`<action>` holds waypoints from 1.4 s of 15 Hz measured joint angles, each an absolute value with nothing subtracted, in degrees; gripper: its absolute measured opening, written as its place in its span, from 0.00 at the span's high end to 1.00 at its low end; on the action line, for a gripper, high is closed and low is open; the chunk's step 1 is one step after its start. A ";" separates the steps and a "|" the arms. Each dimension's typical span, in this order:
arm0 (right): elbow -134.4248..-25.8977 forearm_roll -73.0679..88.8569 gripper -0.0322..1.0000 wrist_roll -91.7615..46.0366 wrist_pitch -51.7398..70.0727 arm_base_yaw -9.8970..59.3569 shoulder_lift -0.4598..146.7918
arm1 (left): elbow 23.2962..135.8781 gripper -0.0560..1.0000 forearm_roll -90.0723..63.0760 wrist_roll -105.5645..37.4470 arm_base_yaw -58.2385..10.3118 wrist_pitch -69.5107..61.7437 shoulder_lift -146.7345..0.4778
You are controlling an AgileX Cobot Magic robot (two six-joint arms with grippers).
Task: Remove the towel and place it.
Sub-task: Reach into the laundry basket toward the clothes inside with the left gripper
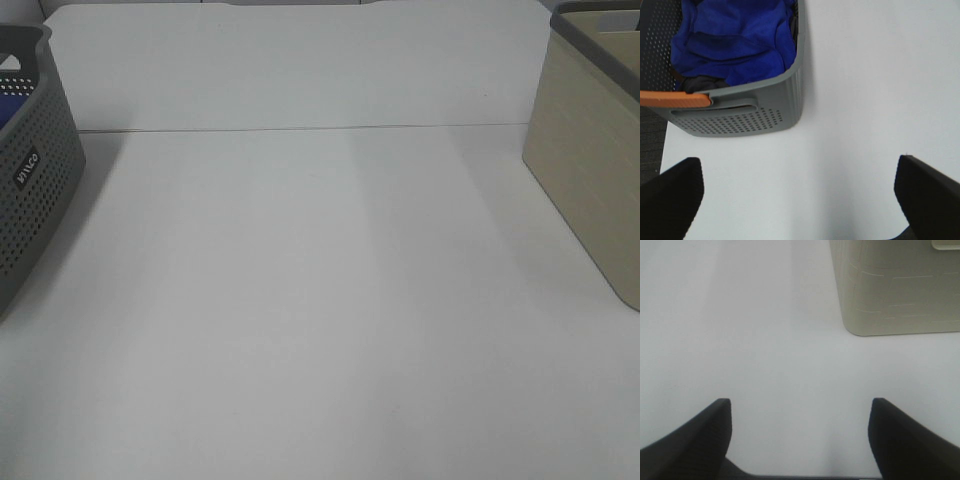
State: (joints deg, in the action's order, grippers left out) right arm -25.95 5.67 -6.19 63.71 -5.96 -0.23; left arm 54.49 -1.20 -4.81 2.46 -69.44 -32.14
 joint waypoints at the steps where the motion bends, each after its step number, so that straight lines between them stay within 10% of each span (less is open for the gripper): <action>1: -25.95 5.67 0.24 -6.19 63.71 -5.96 -0.23 | 57.81 0.03 -1.20 -6.36 2.46 -69.50 -36.21; 21: -25.95 5.67 0.24 -6.19 63.71 -5.96 -0.23 | 93.28 0.05 18.05 -70.87 6.93 -57.64 -100.21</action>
State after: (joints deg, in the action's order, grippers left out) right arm -25.95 5.67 -6.19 63.71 -5.96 -0.23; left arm 93.28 18.05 -70.87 6.93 -57.64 -100.21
